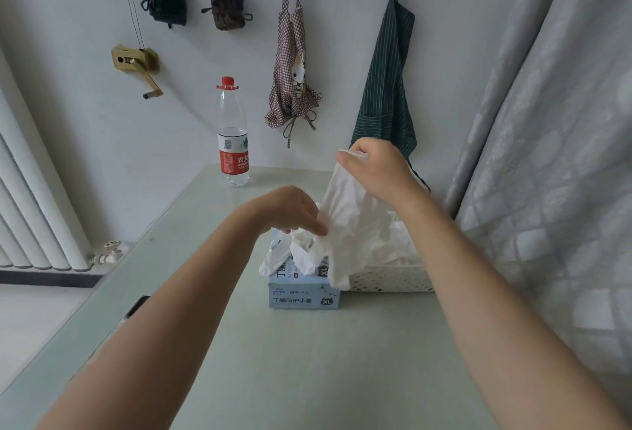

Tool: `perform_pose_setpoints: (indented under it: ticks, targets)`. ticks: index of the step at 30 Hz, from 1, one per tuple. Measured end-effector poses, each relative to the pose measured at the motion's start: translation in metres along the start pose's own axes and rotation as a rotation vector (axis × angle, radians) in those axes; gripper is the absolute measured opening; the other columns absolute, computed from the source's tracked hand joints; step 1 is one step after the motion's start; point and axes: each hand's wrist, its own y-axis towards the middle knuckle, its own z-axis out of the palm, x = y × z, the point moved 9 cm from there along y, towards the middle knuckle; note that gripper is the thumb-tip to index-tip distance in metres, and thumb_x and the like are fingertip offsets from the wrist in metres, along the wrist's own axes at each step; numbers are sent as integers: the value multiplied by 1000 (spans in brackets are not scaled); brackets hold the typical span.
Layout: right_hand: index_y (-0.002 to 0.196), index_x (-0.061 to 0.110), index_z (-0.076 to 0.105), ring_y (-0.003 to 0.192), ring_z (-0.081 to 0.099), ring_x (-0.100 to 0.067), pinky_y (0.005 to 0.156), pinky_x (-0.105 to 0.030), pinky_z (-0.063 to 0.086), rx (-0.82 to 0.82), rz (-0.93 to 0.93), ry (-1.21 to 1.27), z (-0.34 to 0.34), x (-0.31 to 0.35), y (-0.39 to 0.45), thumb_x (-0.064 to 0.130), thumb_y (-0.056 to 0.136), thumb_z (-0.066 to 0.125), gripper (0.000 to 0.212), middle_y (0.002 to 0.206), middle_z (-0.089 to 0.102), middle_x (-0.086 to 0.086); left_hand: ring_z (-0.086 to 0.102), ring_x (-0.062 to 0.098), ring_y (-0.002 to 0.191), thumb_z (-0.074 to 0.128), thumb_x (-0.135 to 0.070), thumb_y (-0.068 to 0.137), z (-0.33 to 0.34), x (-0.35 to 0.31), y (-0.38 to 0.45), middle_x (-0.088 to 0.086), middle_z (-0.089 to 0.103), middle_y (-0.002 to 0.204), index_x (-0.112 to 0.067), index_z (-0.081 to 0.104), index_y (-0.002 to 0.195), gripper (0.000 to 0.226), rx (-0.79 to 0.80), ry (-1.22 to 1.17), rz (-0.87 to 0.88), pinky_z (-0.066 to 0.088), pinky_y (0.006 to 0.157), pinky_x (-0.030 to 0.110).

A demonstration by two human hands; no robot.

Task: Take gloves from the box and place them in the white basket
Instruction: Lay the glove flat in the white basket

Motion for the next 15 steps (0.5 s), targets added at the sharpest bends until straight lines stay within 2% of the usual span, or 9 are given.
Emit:
perform_pose_setpoints:
  ticks: [2,4,6,8,10,12,15]
  targets:
    - [80,8,61,68,50,-12,62,-29,40,31,-11,11,5,1,1,38,89,63,31,72,56,4,48,11,64,77,-29,83,1,-9,-2,-8,54,65,-13,58,68,28,0,-60,79,37,62,23]
    - [80,11,65,71,53,-10,64,-28,41,55,-23,43,10,2,1,38,88,66,28,71,58,7,62,12,74,78,-29,81,-6,-16,-3,-12,67,73,-17,66,79,17,-60,-291,154,47,72,28]
    - [80,12,67,70,52,-9,64,-26,41,55,-25,64,13,2,2,38,87,69,27,70,59,7,70,25,94,79,-32,78,-15,-15,-4,0,75,92,-17,72,93,23,-143,-451,193,52,93,45]
    - [80,10,69,64,50,-8,61,-24,41,33,-27,82,13,1,3,36,86,71,26,68,58,5,69,33,100,80,-38,76,-18,-10,-3,11,74,99,-12,74,97,34,-182,-484,177,49,99,52]
    - [80,8,69,60,48,-7,58,-20,39,-19,-33,107,7,-1,4,34,86,71,27,67,59,4,69,33,96,82,-42,75,-14,-2,0,13,74,98,-9,74,96,40,-171,-444,124,53,94,47]
    - [79,8,68,59,49,-6,55,-14,38,-95,-38,118,-3,-5,6,33,87,70,27,68,60,2,71,23,86,81,-38,76,-10,11,3,8,75,91,-8,75,90,34,-141,-425,56,58,78,34]
    - [80,9,68,63,51,-8,57,-10,37,-199,-35,132,-19,-16,10,32,89,68,24,71,62,2,68,16,76,79,-33,79,-8,28,5,7,74,83,-7,74,80,27,-110,-490,10,54,69,25]
